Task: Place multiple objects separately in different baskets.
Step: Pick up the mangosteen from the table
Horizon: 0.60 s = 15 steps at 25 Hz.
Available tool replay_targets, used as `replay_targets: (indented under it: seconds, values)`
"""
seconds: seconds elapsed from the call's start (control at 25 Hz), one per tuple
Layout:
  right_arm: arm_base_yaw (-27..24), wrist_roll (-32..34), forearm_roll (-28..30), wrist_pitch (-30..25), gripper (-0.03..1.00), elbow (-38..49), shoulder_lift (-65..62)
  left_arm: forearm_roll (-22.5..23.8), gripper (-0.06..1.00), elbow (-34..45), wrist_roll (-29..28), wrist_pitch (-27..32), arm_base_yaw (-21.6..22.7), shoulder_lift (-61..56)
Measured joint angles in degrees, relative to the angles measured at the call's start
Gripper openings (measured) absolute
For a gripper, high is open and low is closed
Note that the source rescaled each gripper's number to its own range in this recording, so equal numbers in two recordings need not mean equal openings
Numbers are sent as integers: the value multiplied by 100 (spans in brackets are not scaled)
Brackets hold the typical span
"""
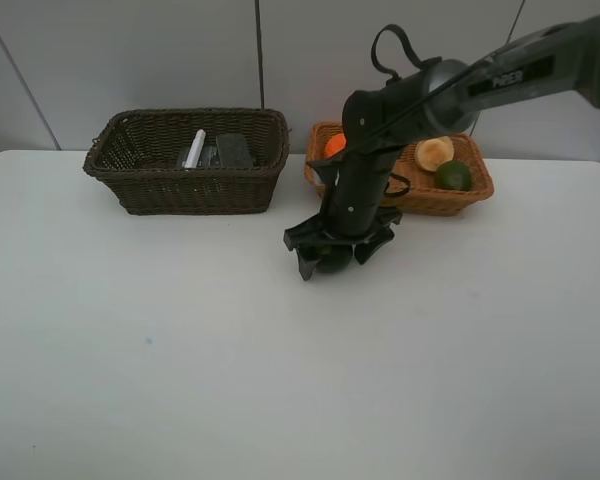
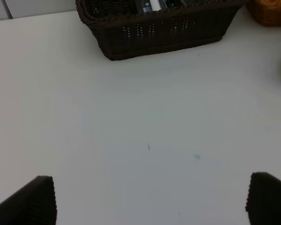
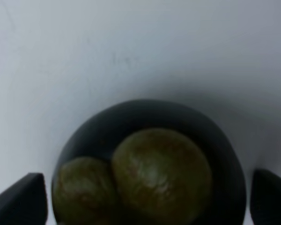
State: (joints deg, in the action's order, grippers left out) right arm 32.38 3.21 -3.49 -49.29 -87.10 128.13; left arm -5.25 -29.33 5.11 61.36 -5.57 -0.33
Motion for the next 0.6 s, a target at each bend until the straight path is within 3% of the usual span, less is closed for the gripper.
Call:
replay_targets:
  seconds: [0.08,0.6]
  values:
    - [0,0,10,6,18,0,5,0,100,0,0,0,0,0]
    - [0,5,3,-21,15,5,-280,0,100,0,0,0,0,0]
